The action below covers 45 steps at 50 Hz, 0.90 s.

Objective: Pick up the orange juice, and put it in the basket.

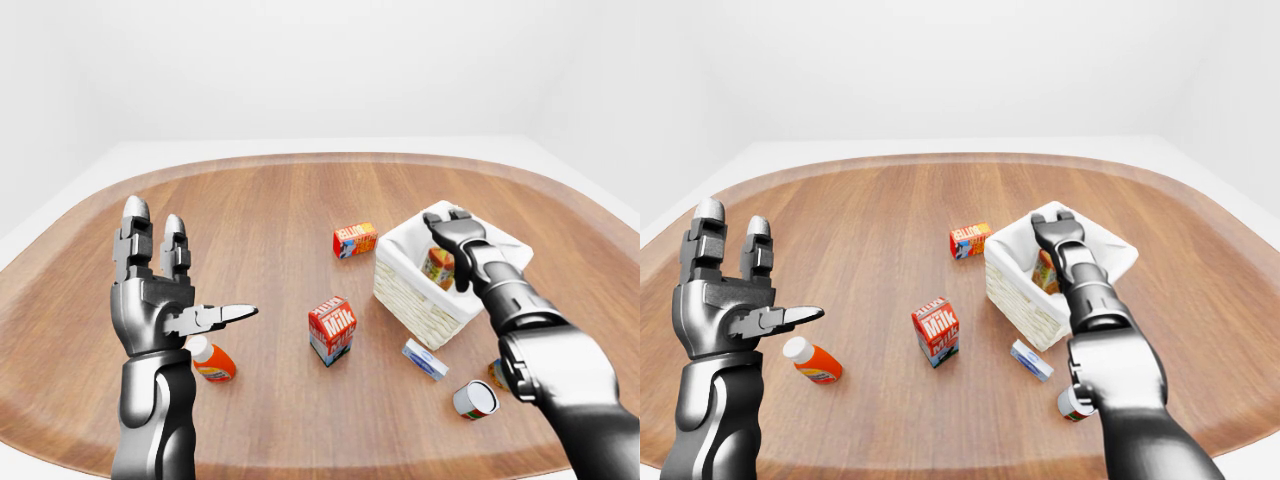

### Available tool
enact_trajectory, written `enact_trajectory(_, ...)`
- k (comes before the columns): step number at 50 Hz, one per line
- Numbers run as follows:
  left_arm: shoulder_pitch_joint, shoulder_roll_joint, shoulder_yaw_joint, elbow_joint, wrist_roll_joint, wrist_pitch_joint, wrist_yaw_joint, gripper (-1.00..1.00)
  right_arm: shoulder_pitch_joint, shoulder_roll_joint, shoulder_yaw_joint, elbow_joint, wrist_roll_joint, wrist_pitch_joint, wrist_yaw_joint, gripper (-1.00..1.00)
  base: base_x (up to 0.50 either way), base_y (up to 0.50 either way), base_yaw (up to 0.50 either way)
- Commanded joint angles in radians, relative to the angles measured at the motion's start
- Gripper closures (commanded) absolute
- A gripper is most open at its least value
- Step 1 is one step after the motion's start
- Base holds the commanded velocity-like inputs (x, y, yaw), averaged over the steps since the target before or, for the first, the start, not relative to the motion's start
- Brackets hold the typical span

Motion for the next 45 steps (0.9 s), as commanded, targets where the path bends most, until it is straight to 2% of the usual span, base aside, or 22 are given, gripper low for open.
enact_trajectory(1, 0.0, 0.0, 0.0, 0.0, 0.0, 0.0, 0.0, -1.0, 0.0, -0.004, -0.002, -0.006, -0.005, 0.0, -0.01, -1.0, 0.0, 0.0, 0.0)
enact_trajectory(45, 0.0, 0.0, 0.0, 0.0, 0.0, 0.0, 0.0, -1.0, -0.06, -0.036, -0.013, -0.031, 0.004, 0.0, 0.053, -1.0, 0.0, 0.0, 0.0)
